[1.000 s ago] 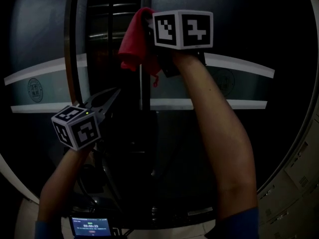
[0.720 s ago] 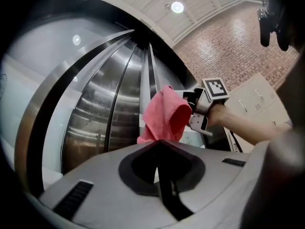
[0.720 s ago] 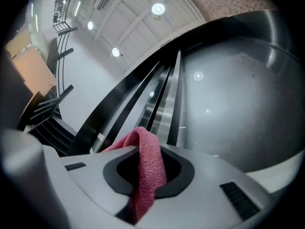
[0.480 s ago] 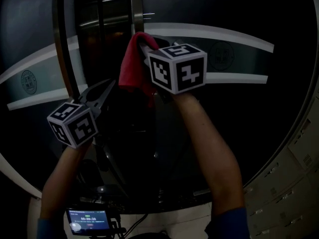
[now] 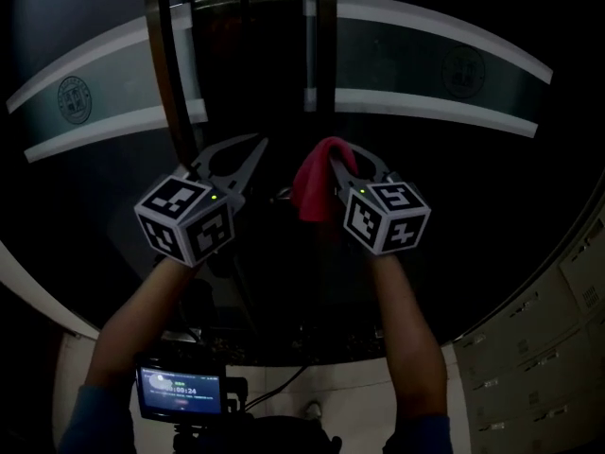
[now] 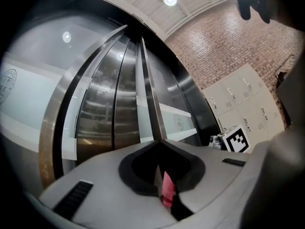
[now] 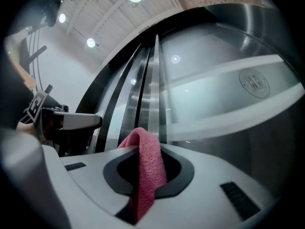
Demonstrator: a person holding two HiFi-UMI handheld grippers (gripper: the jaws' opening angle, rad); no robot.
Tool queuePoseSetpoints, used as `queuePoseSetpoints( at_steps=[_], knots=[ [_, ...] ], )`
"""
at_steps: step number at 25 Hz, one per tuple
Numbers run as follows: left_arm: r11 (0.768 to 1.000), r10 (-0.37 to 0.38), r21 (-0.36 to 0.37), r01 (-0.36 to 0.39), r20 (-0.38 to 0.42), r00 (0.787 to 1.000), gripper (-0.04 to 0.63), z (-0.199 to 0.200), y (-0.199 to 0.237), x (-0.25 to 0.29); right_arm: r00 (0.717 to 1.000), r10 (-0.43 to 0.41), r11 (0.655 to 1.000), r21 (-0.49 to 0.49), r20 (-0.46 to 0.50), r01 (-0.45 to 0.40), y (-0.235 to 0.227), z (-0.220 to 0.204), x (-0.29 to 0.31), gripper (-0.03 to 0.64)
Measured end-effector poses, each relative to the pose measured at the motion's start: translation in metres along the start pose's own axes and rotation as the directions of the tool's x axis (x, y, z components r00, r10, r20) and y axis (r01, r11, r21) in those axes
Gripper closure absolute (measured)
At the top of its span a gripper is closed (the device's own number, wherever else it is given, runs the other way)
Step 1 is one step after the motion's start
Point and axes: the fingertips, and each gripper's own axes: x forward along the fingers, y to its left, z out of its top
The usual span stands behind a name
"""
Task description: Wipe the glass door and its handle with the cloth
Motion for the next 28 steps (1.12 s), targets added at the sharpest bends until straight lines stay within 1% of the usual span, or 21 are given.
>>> queuePoseSetpoints(
  at_steps=[3,5,7,11,13,16,19,22,24,26,28],
  knots=[
    [1.000,-0.002,-0.012,0.002,-0.010,1.000,0.586,-0.009,0.001,-0.005,0.998,-0.021,0.999,0.039,-0.055,0.023,0.000,-0.037,-0.004,0.583],
    [1.000,0.001,-0.028,-0.001,-0.011,1.000,0.586,-0.014,0.004,-0.009,0.997,-0.019,0.999,0.044,-0.077,0.022,0.002,-0.050,-0.003,0.583],
    [0.999,0.007,-0.032,-0.007,-0.008,1.000,0.586,-0.016,0.007,-0.011,0.996,-0.017,0.999,0.029,-0.085,0.019,0.003,-0.052,-0.002,0.583],
    [0.999,0.016,-0.032,-0.016,0.006,1.000,0.586,-0.015,0.014,-0.015,0.996,-0.004,0.999,-0.053,-0.088,0.000,0.011,-0.037,0.000,0.583],
    [0.999,0.016,-0.036,-0.015,0.014,1.000,0.586,-0.008,0.017,-0.019,0.997,0.027,0.997,-0.077,-0.070,-0.032,0.024,-0.012,0.003,0.583],
    [0.999,0.013,-0.041,-0.012,0.035,0.999,0.586,0.015,0.026,-0.021,0.994,0.105,0.992,-0.064,-0.009,-0.106,0.049,0.051,0.019,0.583],
    [0.999,0.015,-0.039,-0.014,0.040,0.999,0.586,0.041,0.041,-0.027,0.979,0.201,0.977,-0.072,0.023,-0.198,0.084,0.115,0.044,0.583],
    [0.997,0.001,-0.076,0.002,0.032,0.999,0.587,0.068,0.057,-0.037,0.960,0.280,0.952,-0.128,0.010,-0.276,0.123,0.168,0.077,0.583],
    [0.998,0.011,-0.068,-0.008,0.041,0.999,0.586,0.089,0.073,-0.047,0.951,0.308,0.940,-0.162,0.017,-0.301,0.147,0.201,0.101,0.583],
    [0.998,0.045,-0.043,-0.042,0.064,0.997,0.586,0.113,0.094,-0.060,0.944,0.328,0.930,-0.187,0.037,-0.316,0.171,0.234,0.124,0.583],
    [0.996,0.084,-0.033,-0.081,0.081,0.993,0.588,0.133,0.115,-0.075,0.940,0.337,0.923,-0.217,0.054,-0.319,0.194,0.262,0.144,0.583]
  ],
)
